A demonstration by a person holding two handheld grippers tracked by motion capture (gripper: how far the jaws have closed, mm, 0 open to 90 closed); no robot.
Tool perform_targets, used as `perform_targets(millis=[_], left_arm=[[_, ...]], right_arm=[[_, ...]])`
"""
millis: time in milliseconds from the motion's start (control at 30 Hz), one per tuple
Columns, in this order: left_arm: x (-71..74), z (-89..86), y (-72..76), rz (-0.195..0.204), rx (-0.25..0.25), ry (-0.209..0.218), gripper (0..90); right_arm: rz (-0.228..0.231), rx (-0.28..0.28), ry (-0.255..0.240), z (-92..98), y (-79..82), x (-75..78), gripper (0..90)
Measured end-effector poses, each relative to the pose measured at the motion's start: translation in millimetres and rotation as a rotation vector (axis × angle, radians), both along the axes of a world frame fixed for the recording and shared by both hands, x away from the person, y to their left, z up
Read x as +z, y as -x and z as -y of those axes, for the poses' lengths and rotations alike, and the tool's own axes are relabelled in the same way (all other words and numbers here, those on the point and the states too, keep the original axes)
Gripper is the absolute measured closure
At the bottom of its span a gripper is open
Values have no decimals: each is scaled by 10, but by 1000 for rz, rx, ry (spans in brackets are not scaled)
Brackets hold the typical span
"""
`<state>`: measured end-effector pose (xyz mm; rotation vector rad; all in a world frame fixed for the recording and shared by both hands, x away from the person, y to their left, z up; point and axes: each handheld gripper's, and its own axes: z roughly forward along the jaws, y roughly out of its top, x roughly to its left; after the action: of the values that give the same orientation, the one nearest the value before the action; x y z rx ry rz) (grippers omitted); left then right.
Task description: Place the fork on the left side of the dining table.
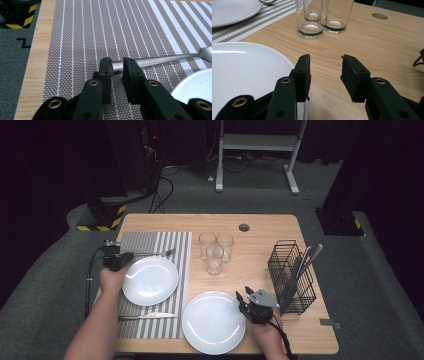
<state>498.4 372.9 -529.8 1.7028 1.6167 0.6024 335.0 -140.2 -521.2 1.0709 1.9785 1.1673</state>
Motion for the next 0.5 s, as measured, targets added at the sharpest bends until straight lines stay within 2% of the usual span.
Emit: perform_targets(millis=[500], left_arm=[[-15, -20, -16, 15, 12, 3, 747]], right_arm=[[-1, -3, 6, 0, 5, -4, 586]])
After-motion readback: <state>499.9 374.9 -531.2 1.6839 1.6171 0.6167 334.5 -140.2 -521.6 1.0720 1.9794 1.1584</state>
